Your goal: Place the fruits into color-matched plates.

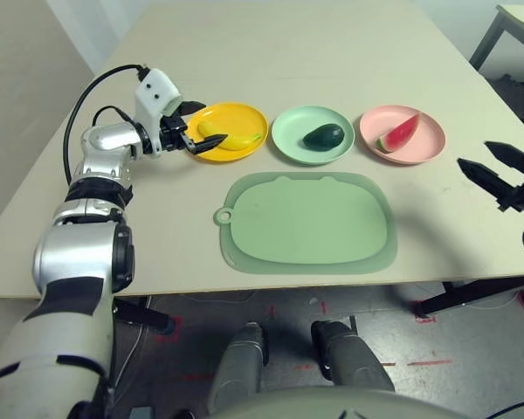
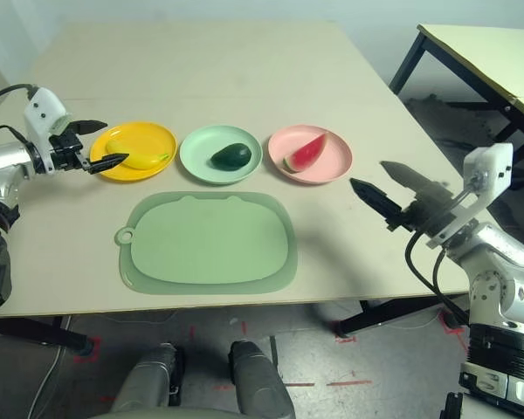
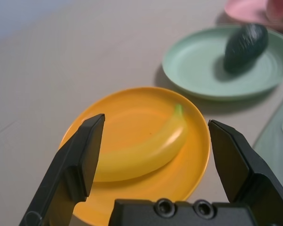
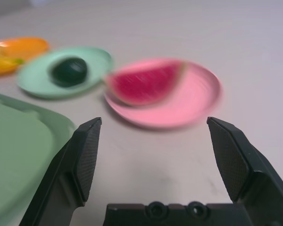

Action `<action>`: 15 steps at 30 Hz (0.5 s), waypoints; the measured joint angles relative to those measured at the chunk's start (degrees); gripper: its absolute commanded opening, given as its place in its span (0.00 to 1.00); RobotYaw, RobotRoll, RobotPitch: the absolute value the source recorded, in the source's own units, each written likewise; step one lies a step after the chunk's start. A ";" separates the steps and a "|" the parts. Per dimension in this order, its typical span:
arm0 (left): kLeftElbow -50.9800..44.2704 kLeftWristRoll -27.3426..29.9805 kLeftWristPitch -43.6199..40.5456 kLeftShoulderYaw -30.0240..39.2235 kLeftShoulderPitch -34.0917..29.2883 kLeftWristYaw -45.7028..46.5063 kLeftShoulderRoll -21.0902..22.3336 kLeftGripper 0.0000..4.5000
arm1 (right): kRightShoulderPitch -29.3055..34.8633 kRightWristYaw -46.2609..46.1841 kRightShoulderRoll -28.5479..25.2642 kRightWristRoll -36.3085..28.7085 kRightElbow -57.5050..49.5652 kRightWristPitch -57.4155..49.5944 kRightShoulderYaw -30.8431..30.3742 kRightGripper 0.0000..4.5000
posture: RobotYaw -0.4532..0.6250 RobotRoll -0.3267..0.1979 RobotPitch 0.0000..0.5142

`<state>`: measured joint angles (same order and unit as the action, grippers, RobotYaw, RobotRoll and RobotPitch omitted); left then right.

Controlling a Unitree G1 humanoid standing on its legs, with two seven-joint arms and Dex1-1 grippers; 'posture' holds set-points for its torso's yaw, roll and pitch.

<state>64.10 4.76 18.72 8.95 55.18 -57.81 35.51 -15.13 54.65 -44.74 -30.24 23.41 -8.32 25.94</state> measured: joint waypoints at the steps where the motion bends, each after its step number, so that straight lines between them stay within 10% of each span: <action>1: -2.18 1.42 -1.03 1.22 -2.04 1.04 -0.37 0.99 | -1.44 -0.03 -0.03 1.47 4.23 2.69 -0.18 1.00 | 0.32 0.62 0.25; 15: -32.01 11.42 -16.98 7.92 -28.01 16.17 -4.86 0.99 | -15.44 -4.36 -0.39 12.29 40.30 25.60 -1.76 1.00 | 0.40 0.62 0.29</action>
<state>32.09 16.18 1.74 16.87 27.17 -41.64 30.65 -30.58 50.28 -45.13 -17.95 63.72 17.29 24.18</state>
